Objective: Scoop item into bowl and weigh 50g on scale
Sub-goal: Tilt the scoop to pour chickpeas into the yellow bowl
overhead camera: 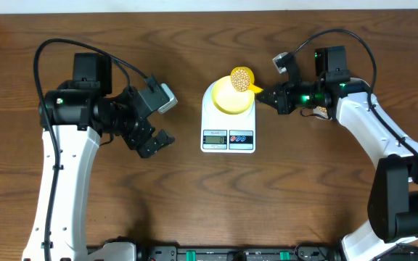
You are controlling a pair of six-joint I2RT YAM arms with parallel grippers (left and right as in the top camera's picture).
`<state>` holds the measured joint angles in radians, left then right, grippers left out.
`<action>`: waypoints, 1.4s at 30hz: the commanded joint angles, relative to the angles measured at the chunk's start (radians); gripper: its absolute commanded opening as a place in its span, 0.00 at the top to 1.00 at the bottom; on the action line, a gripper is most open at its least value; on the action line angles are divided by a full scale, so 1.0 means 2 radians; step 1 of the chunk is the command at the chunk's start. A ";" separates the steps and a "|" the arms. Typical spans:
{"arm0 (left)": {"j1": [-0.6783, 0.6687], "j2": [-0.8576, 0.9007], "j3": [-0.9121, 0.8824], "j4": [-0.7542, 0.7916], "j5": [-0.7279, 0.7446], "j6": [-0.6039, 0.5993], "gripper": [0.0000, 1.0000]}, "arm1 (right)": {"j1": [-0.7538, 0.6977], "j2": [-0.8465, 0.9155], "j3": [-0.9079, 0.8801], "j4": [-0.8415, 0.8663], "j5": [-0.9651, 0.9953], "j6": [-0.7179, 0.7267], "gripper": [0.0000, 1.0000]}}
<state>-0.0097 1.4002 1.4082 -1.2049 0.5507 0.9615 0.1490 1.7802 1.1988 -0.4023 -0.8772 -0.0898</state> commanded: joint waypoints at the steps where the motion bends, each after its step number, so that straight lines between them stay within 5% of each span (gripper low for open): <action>1: -0.002 0.000 -0.003 -0.002 0.001 -0.006 0.01 | 0.005 0.005 0.008 0.001 -0.006 -0.020 0.99; 42: -0.002 0.000 -0.003 -0.002 0.001 -0.006 0.01 | 0.031 -0.044 0.009 -0.021 0.099 -0.028 0.99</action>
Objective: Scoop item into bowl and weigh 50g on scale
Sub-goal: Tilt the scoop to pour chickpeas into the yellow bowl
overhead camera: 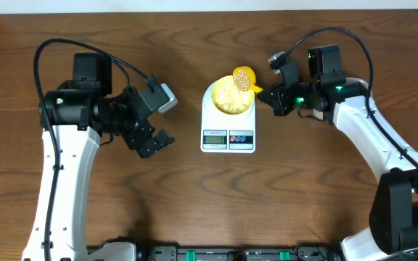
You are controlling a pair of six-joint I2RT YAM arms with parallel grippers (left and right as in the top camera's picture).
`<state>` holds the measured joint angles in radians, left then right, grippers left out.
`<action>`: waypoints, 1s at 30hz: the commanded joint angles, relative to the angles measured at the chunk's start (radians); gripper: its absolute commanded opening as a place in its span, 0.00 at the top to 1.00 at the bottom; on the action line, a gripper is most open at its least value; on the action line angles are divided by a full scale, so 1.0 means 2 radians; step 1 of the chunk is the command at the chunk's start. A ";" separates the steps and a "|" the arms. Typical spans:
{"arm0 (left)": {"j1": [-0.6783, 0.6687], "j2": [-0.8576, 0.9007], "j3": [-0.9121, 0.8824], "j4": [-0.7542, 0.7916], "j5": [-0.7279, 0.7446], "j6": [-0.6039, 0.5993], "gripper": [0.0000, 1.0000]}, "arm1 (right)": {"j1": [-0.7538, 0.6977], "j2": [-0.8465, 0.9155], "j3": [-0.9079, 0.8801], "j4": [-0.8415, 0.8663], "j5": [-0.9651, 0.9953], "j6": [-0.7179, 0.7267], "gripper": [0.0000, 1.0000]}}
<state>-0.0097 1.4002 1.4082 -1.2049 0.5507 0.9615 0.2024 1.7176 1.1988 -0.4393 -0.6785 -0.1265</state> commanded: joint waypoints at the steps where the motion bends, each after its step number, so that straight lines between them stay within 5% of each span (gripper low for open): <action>1: -0.002 0.000 -0.003 -0.003 0.001 -0.006 0.01 | 0.004 -0.013 0.009 -0.003 -0.001 -0.010 0.99; 30: -0.002 0.000 -0.003 -0.002 0.001 -0.006 0.01 | 0.012 -0.045 0.009 -0.027 0.035 -0.013 0.99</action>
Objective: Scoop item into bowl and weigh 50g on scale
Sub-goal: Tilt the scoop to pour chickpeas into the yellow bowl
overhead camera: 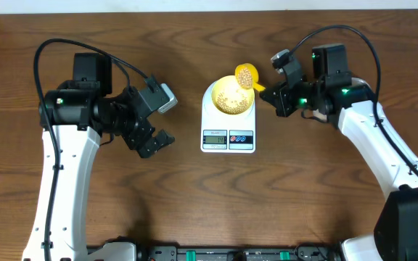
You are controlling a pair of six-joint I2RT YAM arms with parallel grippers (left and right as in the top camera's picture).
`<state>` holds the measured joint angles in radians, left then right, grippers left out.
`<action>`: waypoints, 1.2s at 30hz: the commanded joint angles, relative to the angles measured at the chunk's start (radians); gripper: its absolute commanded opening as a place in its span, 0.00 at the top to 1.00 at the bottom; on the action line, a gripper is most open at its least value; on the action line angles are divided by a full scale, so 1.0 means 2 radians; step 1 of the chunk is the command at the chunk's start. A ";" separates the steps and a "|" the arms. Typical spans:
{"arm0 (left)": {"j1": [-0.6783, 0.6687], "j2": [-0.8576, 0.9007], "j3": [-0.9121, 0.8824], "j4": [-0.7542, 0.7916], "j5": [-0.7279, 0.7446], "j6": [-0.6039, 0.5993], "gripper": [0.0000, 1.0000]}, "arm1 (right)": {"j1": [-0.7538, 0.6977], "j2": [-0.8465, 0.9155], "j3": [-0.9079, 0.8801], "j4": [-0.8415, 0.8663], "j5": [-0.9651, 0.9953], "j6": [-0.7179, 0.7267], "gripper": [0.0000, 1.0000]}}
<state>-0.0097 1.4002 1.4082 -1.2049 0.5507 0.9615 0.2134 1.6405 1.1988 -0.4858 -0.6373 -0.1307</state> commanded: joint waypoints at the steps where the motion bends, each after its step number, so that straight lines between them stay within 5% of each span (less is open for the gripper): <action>1: -0.002 0.000 -0.003 -0.002 0.001 -0.006 0.01 | 0.007 -0.007 0.009 -0.003 0.014 -0.010 0.99; 36: -0.002 0.000 -0.003 -0.002 0.001 -0.006 0.01 | 0.027 -0.007 0.009 -0.003 0.036 -0.024 0.99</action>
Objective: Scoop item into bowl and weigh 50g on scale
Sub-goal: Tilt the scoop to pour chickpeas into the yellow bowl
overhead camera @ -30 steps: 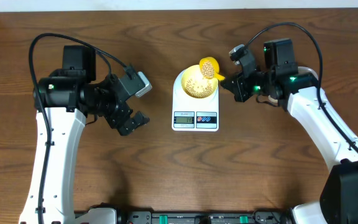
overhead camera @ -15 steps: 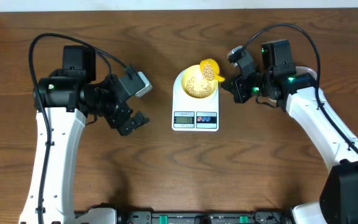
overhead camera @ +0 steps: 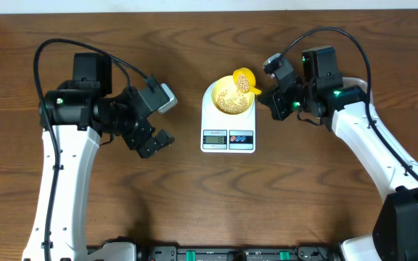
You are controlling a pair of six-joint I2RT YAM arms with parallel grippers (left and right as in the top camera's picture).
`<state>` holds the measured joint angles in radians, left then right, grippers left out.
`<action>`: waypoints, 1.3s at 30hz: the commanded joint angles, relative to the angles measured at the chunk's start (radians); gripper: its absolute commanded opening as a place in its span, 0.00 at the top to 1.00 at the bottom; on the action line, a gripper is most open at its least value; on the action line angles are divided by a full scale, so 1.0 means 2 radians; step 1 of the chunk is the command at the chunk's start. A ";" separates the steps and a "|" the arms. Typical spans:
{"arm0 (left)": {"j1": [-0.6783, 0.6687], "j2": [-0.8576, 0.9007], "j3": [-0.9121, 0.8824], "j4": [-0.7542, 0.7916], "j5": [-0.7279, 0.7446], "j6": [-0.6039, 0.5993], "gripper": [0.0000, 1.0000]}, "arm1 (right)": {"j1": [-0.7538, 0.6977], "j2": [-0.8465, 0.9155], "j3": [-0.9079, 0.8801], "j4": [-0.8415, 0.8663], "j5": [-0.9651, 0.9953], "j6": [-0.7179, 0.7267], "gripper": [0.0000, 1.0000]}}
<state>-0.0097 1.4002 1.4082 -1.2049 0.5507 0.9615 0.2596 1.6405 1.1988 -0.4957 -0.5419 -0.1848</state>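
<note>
A yellow bowl (overhead camera: 227, 100) holding small pale grains stands on the white scale (overhead camera: 228, 136) at the table's middle. My right gripper (overhead camera: 268, 94) is shut on the handle of a yellow scoop (overhead camera: 244, 80), which hangs tilted over the bowl's right rim with grains in it. My left gripper (overhead camera: 158, 141) stands open over bare table left of the scale, holding nothing. The scale's display is too small to read.
Dark wooden table (overhead camera: 194, 203) all round. The left arm's body (overhead camera: 78, 109) stands at the left, the right arm (overhead camera: 383, 152) runs along the right side. Black cables loop above both arms.
The scoop has tipped further and sits slightly lower over the bowl's right rim; the right wrist has shifted a little left and down. The left arm is unchanged.
The scoop, full of grains, was over the bowl's far rim. At the following moments grains lay in the bowl and the scoop stayed at the upper right rim, now tilted more. The left gripper stayed open throughout.
</note>
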 commanded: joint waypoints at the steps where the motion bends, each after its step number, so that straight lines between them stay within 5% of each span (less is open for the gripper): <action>1: -0.002 0.000 -0.003 -0.003 0.001 -0.006 0.01 | 0.007 -0.007 0.009 0.000 -0.024 0.002 0.99; 39: -0.002 0.000 -0.003 -0.003 0.001 -0.006 0.01 | 0.027 -0.007 0.009 0.029 0.031 0.035 0.99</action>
<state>-0.0097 1.4002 1.4082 -1.2049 0.5507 0.9615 0.3092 1.6405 1.1988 -0.4435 -0.4767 -0.1455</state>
